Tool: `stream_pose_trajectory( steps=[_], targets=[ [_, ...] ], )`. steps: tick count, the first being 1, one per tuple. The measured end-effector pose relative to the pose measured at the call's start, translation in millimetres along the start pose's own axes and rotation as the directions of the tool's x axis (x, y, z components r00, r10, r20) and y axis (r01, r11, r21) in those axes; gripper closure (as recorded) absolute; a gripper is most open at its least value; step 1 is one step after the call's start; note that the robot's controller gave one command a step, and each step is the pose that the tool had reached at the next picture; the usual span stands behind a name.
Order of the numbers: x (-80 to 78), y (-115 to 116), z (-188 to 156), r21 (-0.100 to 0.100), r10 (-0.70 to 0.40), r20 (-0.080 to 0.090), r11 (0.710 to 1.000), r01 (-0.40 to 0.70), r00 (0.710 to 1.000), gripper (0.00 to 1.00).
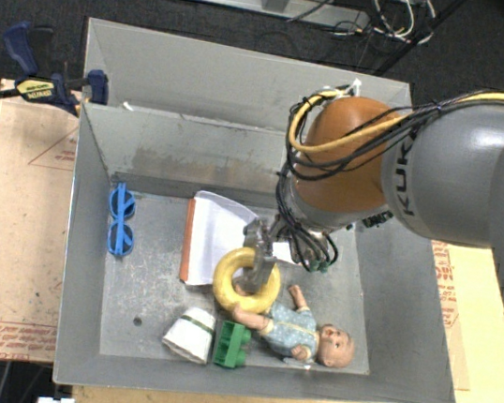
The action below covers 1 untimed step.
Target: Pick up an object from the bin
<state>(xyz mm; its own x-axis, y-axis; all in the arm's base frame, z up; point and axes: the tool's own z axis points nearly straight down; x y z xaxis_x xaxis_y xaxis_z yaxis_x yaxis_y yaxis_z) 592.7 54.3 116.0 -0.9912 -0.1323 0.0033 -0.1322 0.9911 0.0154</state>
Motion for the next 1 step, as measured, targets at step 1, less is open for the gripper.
stream_pose_trajectory(
  steps=[1],
  targets=[
    [-3.4, 0.1, -89.1, 0.0, -0.014, 0.004, 1.0, 0.014, 1.0, 1.0]
  ],
)
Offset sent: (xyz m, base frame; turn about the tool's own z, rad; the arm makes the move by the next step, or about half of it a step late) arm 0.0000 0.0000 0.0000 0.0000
